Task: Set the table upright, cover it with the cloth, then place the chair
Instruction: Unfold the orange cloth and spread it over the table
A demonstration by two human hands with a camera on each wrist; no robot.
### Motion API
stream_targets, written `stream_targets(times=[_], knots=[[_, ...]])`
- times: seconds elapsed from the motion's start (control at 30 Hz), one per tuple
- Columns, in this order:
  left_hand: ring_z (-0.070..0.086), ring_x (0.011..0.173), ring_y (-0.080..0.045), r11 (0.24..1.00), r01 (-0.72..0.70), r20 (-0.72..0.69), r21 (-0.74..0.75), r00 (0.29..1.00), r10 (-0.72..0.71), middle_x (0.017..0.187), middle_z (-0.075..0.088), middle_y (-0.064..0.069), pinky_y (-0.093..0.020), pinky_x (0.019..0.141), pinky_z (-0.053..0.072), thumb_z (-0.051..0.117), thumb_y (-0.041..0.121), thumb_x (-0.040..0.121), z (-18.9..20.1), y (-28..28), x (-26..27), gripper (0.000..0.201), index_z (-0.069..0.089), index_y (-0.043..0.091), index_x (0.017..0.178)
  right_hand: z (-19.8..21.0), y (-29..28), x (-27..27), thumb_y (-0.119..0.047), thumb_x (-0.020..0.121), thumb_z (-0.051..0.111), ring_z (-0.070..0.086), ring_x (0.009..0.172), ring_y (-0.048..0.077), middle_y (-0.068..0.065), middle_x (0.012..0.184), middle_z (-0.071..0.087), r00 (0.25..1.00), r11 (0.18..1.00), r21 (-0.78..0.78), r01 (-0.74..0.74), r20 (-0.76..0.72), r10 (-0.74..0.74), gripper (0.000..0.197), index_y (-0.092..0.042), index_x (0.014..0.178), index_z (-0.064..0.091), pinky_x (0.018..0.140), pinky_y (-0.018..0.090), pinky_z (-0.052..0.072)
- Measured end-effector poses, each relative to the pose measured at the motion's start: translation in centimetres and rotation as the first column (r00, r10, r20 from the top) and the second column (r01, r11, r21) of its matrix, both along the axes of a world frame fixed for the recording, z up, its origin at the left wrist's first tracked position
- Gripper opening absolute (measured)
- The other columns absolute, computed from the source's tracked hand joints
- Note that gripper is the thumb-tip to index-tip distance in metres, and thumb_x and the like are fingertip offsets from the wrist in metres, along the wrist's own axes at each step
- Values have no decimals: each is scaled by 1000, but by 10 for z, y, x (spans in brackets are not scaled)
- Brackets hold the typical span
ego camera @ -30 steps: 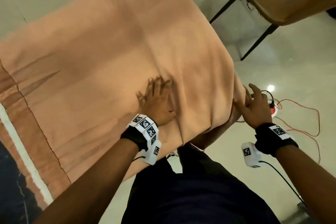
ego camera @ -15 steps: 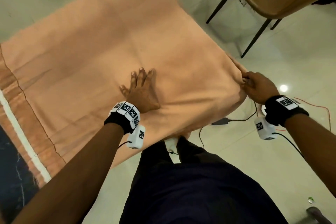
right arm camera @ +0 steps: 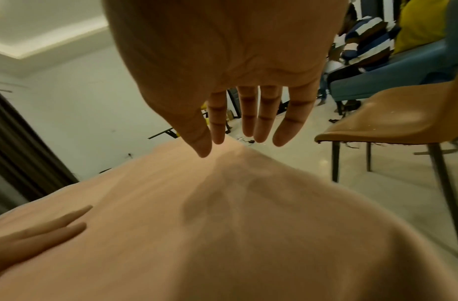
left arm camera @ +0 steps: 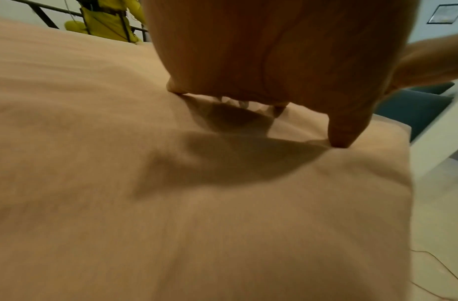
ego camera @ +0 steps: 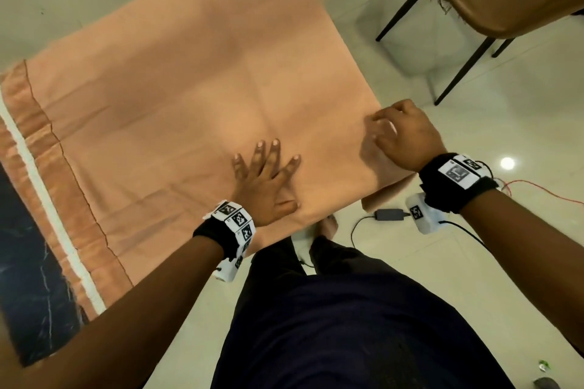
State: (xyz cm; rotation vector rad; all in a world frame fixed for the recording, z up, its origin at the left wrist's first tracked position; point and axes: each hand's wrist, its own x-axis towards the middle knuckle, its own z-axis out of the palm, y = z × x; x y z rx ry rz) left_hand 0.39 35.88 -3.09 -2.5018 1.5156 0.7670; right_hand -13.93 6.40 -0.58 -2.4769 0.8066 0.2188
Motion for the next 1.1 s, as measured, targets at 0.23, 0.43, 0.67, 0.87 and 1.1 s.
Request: stream_targets(times=[0.23,0.43,0.67,0.87,1.1], knots=[[-6,151,-25,976,-175,-118,-128,980,160,164,1,4,-67,113,3,45,71,82,6,1,13,87,11,37,154,20,12,103,-30,90,63,45,122,30,6,136,48,950,957,11,-291,-113,291,43,-25,133,58,97,43,46],[11,150,-27,877,-455,-63,-157,891,451,162,18,1,-62,114,15,50,59,86,2,-4,102,76,24,30,152,21,14,205,-33,91,62,44,124,31,5,139,47,879,888,-29,-459,-160,449,45,-25,134,55,98,44,44],[17,148,-32,867,-477,54,-140,871,488,160,20,-2,-67,109,21,62,55,81,6,-31,261,83,26,24,150,13,4,336,-31,88,63,47,121,39,11,140,46,842,858,-48,-512,-225,490,53,-22,139,52,100,47,44],[4,151,-29,860,-508,51,-45,859,509,164,6,3,-70,109,15,70,71,68,14,-60,379,108,14,35,153,7,-13,453,-34,95,58,33,142,39,5,164,24,851,857,-100,-506,-221,476,66,-32,155,31,115,50,33],[-7,150,-34,891,-446,-53,88,891,451,164,-6,-11,-52,117,-3,81,61,62,34,-86,410,132,-5,25,157,-18,-25,493,-79,90,27,1,154,36,-7,169,3,812,837,-160,-524,-389,434,77,-50,156,0,116,67,7]])
